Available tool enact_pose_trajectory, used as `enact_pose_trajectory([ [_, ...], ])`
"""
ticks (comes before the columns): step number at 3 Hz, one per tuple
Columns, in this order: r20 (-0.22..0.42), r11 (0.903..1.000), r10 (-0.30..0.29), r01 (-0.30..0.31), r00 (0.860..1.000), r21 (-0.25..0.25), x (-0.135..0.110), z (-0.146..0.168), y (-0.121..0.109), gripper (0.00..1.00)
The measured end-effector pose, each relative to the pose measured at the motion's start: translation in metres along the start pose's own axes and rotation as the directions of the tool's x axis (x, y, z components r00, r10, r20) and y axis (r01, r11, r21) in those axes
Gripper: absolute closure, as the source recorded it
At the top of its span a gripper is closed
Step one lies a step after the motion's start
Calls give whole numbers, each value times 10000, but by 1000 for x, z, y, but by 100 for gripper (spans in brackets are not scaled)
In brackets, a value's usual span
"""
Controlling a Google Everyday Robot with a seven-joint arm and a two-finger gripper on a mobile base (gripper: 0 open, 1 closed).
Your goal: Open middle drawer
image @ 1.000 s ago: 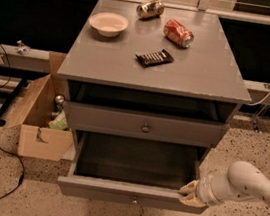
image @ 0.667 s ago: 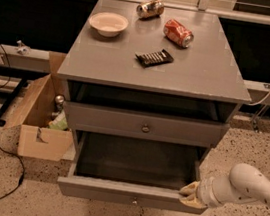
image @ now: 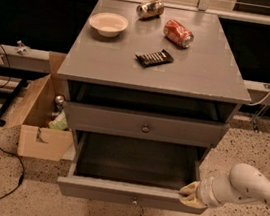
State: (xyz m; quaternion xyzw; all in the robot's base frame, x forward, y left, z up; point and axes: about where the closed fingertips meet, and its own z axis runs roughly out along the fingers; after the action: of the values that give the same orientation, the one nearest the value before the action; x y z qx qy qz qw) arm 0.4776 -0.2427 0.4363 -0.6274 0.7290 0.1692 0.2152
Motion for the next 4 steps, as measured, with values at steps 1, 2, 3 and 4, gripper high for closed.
enact_pose_trajectory([
  [1,0,10000,0,0,10000,-1,0,0,0,28],
  [2,-50,10000,-48,48,10000,-51,-2,2,-1,6],
  [3,-461,9995,-73,59,9989,-311,-2,13,-2,0],
  [4,-849,9972,-56,-8,9964,-747,2,29,-3,0],
])
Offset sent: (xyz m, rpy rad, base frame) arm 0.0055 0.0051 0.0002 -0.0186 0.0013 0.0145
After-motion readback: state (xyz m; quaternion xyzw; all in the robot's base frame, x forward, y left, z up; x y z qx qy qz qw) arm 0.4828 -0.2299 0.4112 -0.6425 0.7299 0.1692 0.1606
